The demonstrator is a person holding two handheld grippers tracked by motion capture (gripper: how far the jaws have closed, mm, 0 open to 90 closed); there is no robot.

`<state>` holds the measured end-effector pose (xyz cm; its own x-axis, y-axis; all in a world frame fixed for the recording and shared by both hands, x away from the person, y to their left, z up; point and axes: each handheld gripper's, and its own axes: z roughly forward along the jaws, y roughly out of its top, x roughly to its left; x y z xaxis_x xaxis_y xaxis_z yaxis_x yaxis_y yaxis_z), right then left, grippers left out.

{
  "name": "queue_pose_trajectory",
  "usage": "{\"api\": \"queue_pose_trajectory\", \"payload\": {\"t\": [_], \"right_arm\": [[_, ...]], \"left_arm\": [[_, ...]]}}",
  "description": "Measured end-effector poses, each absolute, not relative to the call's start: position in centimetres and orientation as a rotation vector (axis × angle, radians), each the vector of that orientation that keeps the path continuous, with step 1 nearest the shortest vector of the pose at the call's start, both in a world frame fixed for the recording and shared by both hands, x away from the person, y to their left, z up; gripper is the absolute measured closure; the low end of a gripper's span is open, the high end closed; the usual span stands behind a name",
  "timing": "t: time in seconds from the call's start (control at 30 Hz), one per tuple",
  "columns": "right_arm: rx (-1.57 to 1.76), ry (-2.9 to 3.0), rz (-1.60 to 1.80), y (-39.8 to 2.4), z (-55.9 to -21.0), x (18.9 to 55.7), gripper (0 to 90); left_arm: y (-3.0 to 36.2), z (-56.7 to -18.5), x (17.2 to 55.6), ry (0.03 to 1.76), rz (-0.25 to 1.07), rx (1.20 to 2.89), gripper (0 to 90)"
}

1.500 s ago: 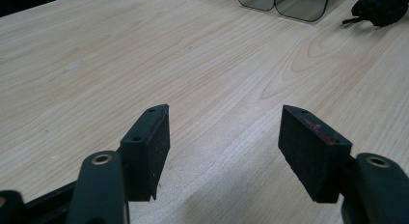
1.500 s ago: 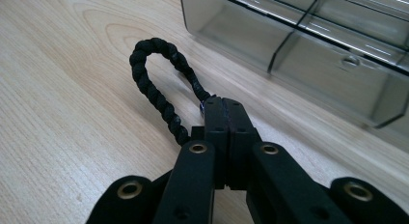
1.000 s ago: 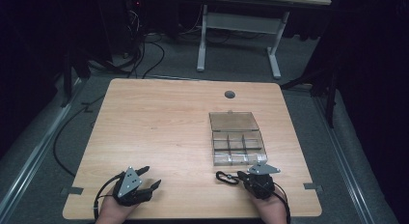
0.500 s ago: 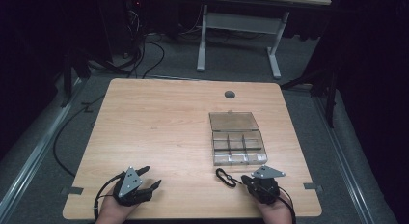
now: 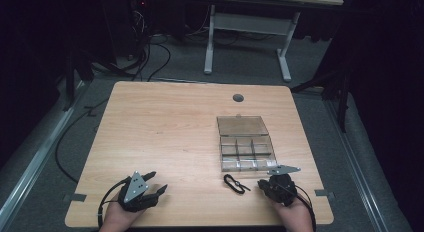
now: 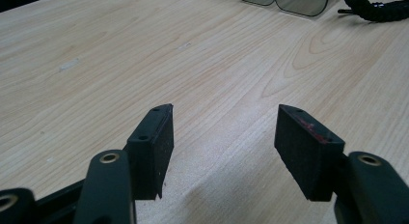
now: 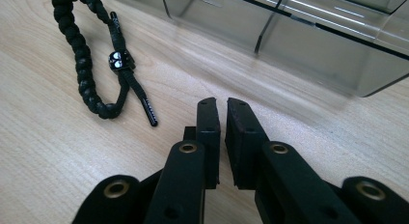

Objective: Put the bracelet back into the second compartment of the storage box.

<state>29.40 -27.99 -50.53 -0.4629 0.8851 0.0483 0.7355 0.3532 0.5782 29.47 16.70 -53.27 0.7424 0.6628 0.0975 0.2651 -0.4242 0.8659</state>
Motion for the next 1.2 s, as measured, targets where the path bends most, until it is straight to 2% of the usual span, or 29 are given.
{"api": "queue_pose_trajectory", "payload": {"t": [0.63, 1.2], "right_arm": [[1.475, 2.565, 0.503, -25.8, -48.8, 31.6, 76.1], [1.398, 2.723, 0.338, -23.2, -47.3, 32.7, 60.9]], "left_arm": [[16.7, -53.3, 29.2, 0.684, 0.538, 2.028, 36.6], [16.5, -53.3, 29.1, 0.668, 0.543, 2.039, 36.3]]}}
